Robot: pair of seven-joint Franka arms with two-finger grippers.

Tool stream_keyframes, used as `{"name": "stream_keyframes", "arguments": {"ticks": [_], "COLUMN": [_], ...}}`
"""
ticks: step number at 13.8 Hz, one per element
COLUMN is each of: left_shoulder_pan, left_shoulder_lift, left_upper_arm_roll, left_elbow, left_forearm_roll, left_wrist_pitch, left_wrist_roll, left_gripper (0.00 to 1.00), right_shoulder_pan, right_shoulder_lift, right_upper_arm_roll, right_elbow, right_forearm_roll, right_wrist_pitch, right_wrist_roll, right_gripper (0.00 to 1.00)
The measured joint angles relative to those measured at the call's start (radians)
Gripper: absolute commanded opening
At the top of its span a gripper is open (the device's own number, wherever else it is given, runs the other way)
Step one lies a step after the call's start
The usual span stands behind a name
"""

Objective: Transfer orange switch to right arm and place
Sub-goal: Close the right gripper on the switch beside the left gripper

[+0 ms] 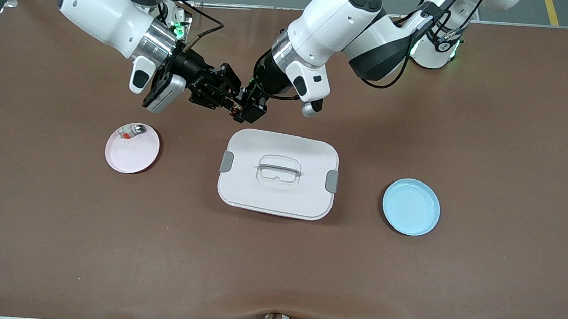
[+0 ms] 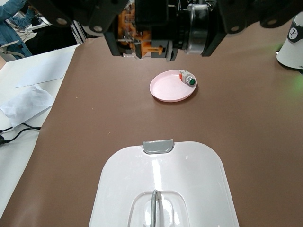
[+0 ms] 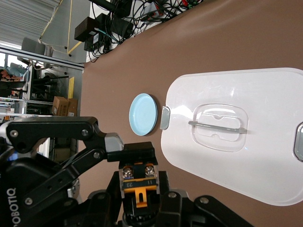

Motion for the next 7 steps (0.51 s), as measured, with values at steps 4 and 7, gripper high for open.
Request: {"name": "stream_keyframes", "arguments": {"ticks": [4, 7], "left_shoulder_pan": [-0.001, -0.001], "left_shoulder_lift": [0.000, -0.001], "left_upper_arm_roll": [0.001, 0.001], "left_elbow": [0.000, 0.007], "left_forearm_roll": [0.000, 0.000], "left_wrist_pitch": [0.000, 0.000], "left_wrist_roll": [0.002, 0.002], "left_gripper": [1.00, 1.00], "right_shoulder_pan": [0.004, 0.011], "right_shoulder_lift": [0.005, 0.021], "right_upper_arm_roll": [0.000, 0.000], "right_elbow": [-0.001, -0.002], "right_forearm_roll": [0.000, 0.000], "right_wrist_pitch": [0.002, 0.003], "right_wrist_roll": [0.000, 0.000], "right_gripper": [0.00, 0.00]}}
